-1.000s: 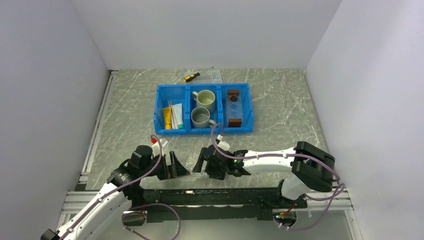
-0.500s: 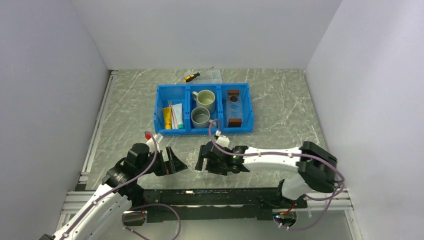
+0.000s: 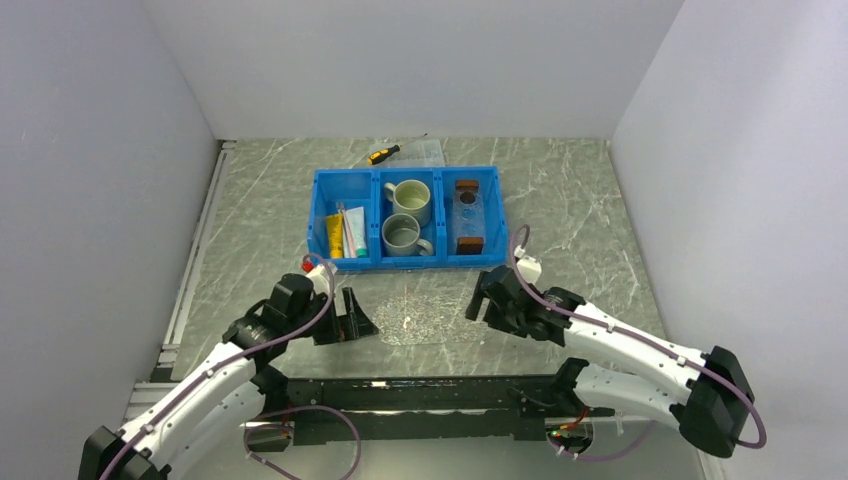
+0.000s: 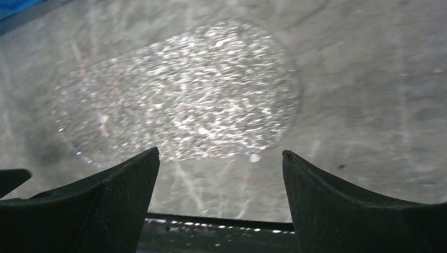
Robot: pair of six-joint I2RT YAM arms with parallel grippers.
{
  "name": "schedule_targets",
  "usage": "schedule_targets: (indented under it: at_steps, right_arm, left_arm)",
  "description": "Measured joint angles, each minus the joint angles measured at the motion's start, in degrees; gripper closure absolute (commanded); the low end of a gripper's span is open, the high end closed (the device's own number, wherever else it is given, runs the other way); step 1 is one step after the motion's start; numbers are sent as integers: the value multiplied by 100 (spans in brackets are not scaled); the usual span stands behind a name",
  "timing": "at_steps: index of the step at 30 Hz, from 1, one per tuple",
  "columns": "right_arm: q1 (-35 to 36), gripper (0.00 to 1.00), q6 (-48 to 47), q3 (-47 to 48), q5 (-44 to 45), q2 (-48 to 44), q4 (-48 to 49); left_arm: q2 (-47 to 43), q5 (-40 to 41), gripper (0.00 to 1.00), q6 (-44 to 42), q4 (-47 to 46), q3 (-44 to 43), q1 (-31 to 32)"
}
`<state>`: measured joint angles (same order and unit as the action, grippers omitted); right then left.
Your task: Prepare toiletry sets of a toothbrush and toothpaste on the tray
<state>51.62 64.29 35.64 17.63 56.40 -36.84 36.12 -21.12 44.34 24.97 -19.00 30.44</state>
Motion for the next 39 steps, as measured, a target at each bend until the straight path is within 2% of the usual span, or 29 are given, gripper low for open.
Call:
schedule_targets:
  at_steps: [8, 14, 24, 39]
  right_arm:
    - [-942, 11, -815, -439, -304, -162, -24]
    - [-1305, 12, -1261, -730, -645, 48, 317]
    - [-1613, 12, -1779, -844, -1222, 302, 1137]
    - [-1663, 12, -1930, -1034, -1624, 435, 1784]
  left_arm:
    - [848, -109, 1, -310, -450, -87, -308]
    - [1309, -271, 1, -422, -767, -127, -470]
    - [1832, -450, 1, -446, -1281, -170, -514]
    - [2605, -625, 1, -337, -2052, -168, -514]
